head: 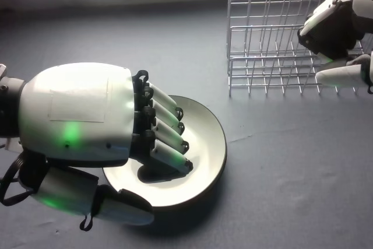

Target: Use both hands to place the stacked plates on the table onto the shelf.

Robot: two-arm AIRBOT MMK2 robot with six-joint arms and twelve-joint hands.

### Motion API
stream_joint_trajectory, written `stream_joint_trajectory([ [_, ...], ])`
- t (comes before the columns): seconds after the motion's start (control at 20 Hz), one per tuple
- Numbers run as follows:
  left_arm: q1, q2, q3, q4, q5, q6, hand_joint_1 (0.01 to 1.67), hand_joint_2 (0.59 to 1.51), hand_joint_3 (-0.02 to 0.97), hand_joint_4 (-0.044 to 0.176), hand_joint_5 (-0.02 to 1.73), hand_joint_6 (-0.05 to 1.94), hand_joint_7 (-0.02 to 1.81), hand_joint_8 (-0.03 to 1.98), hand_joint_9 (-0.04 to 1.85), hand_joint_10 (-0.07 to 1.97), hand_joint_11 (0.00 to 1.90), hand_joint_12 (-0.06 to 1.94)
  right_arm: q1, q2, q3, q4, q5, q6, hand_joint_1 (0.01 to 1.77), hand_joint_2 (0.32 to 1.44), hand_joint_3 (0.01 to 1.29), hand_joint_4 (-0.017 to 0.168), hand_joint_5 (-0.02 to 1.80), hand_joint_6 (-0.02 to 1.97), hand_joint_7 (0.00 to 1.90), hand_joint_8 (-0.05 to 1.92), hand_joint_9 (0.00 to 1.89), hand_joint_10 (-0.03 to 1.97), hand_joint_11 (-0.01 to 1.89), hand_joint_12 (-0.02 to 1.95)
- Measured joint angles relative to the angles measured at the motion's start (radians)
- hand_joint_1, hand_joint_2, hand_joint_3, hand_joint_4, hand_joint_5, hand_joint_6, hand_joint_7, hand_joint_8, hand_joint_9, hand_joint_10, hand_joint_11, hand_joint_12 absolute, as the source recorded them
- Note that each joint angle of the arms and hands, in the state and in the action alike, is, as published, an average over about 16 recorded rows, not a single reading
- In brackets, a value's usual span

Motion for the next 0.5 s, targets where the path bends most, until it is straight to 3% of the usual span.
stream_joint_trajectory([
  [0.25,-0.003,0.003,0.004,0.006,-0.004,-0.007,0.04,1.199,0.063,0.003,0.23,0.5,0.24,0.5,0.22,0.51,0.16,0.66,-0.001,0.0,0.001,-0.001,0.001,-0.005,0.2,1.33,0.08,0.0,0.26,0.57,0.25,0.55,0.25,0.57,0.18,0.83],
  [0.4,-0.012,0.007,0.007,0.02,-0.006,-0.017,0.04,1.202,0.053,0.003,0.22,0.4,0.21,0.4,0.19,0.41,0.13,0.56,-0.002,0.0,0.001,-0.001,0.002,-0.008,0.17,1.31,0.07,0.0,0.23,0.46,0.23,0.45,0.22,0.47,0.15,0.73],
  [0.5,-0.022,0.009,0.011,0.033,-0.009,-0.026,0.03,1.183,0.046,0.002,0.17,0.22,0.15,0.22,0.13,0.23,0.06,0.4,-0.003,0.0,0.002,-0.002,0.004,-0.011,0.12,1.3,0.06,-0.001,0.18,0.28,0.18,0.26,0.17,0.28,0.08,0.6],
])
